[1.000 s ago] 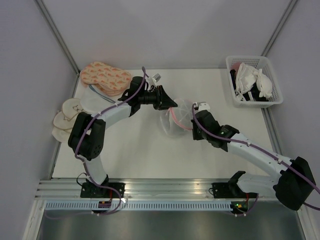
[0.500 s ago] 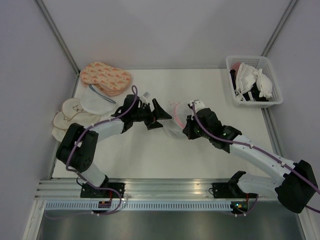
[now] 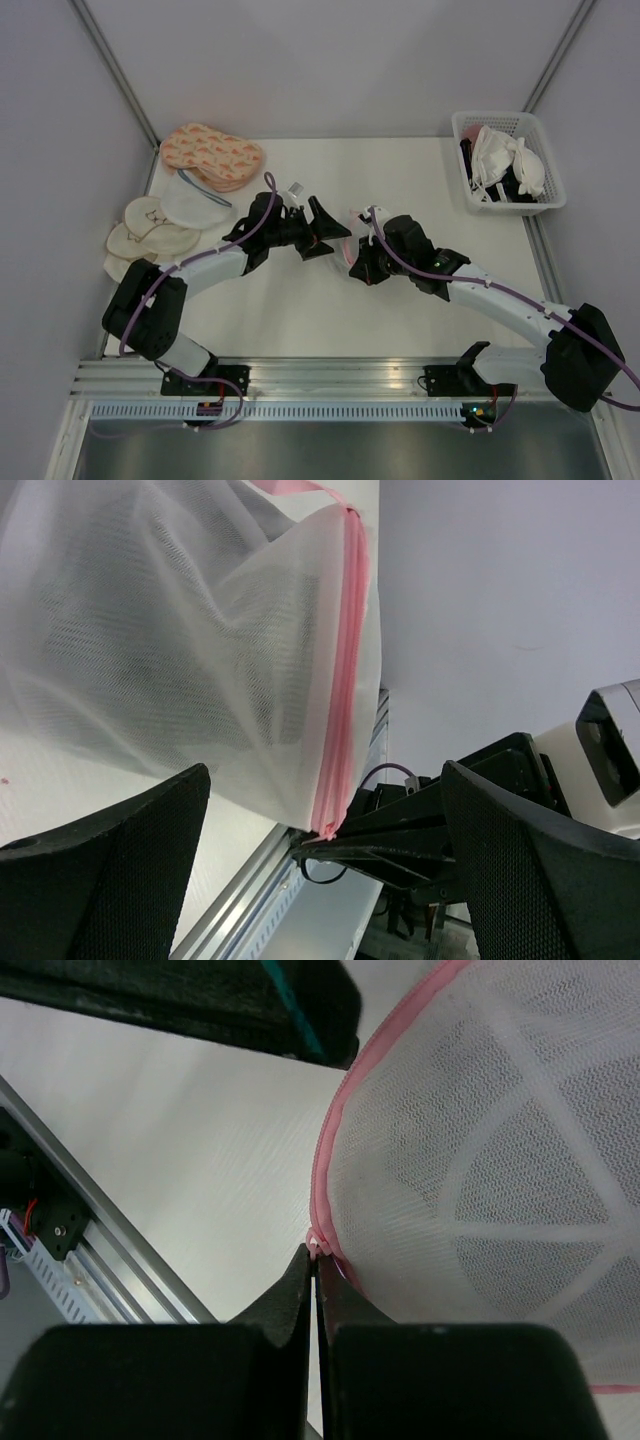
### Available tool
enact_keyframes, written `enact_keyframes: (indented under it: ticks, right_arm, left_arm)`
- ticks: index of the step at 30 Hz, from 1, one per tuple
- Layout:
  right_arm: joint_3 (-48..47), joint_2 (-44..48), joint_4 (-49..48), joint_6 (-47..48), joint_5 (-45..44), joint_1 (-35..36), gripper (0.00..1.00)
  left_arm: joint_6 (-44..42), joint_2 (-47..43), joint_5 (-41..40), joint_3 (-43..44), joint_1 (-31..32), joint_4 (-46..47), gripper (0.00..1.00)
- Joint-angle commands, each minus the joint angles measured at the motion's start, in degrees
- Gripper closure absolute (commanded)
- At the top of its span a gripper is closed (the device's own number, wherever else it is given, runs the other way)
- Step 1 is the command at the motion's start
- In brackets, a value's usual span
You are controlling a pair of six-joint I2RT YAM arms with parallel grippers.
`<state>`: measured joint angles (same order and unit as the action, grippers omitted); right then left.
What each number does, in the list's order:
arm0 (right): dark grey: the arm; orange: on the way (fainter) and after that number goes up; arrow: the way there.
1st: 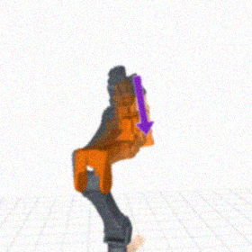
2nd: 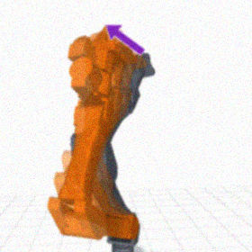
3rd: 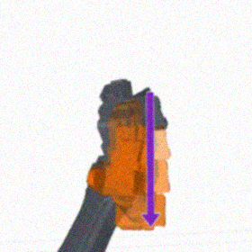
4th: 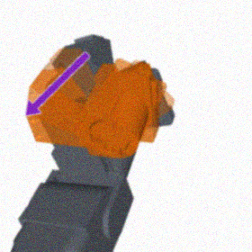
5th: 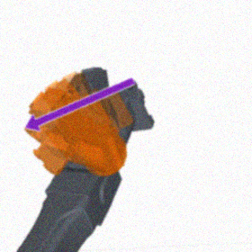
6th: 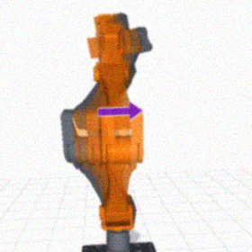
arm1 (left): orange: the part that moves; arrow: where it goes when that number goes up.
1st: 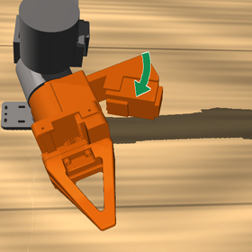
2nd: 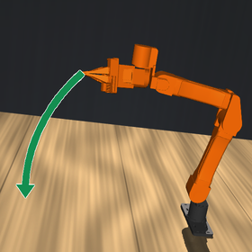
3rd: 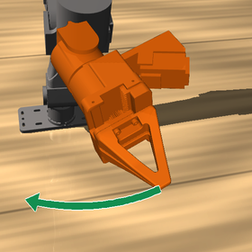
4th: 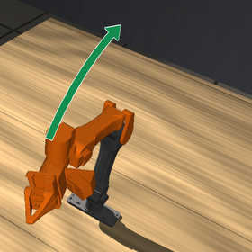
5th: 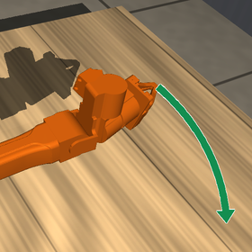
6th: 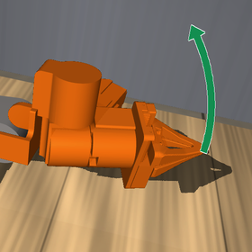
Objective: Unzip the laundry bag and remove the bra
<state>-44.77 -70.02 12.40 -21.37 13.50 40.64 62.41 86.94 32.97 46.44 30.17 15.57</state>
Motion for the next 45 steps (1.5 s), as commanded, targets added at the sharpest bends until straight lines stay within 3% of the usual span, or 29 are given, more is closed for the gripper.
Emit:
enact_keyframes:
  ticks: [1, 6, 9, 10, 12, 13, 16, 18, 22, 28, 33, 36, 45]
  right_arm:
    - [0.13, 0.58, -2.82, 1.33, 2.85, -0.04, 1.0]
    - [0.21, 0.85, -2.65, 1.68, 3.64, -0.04, 1.0]
    - [0.21, 0.94, -2.38, 1.68, 3.29, 0.05, 1.0]
    - [0.21, 1.2, -2.21, 1.68, 3.2, -0.04, 1.0]
    - [0.3, 1.37, -2.3, 1.59, 3.03, -0.04, 1.0]
    - [0.39, 1.55, -2.12, 1.5, 2.85, -0.04, 1.0]
    - [0.56, 1.81, -1.86, 1.41, 2.76, 0.05, 1.0]
    - [0.83, 1.9, -1.6, 1.06, 3.2, -0.04, 1.0]
    - [2.58, 2.6, -0.46, 0.27, 4.43, 0.05, 1.0]
    - [5.57, 4.89, 7.01, 0.01, -2.76, 0.49, 1.0]
    - [2.86, 5.33, 15.53, -5.87, -23.73, -0.82, 1.0]
    - [1.62, 4.19, 15.2, -7.99, -29.3, -3.19, 1.0]
    - [-1.72, -5.04, 6.32, -4.83, -26.6, -10.23, 1.0]
  left_arm:
    - [0.52, 2.79, -0.54, 4.36, 2.07, 0.95, 0.0]
    - [-0.19, 4.99, -0.9, 5.86, 4.28, 1.38, 0.04]
    - [-0.36, 5.88, -0.1, 6.74, 4.89, 1.83, 0.26]
    - [-0.54, 5.79, -0.1, 6.39, 4.89, 2.0, 0.4]
    - [-0.71, 5.44, -0.27, 6.21, 4.89, 2.09, 0.56]
    - [-0.89, 5.44, -0.36, 6.12, 4.81, 1.83, 0.72]
    - [-0.98, 5.44, -0.71, 6.21, 4.81, 1.3, 0.91]
    - [-0.8, 5.61, -1.15, 6.39, 4.63, 1.21, 0.97]
    - [-0.8, 6.23, -1.42, 7.0, 3.67, 1.48, 0.98]
    - [-2.12, 6.76, 0.51, 8.23, 0.42, 0.25, 0.98]
    - [-5.19, 7.02, 3.93, 9.29, -1.52, -2.47, 0.98]
    - [-6.07, 7.72, 6.22, 9.55, -2.14, -2.74, 0.98]
    - [-9.85, 15.36, 14.57, 18.41, -2.49, -3.97, 0.98]
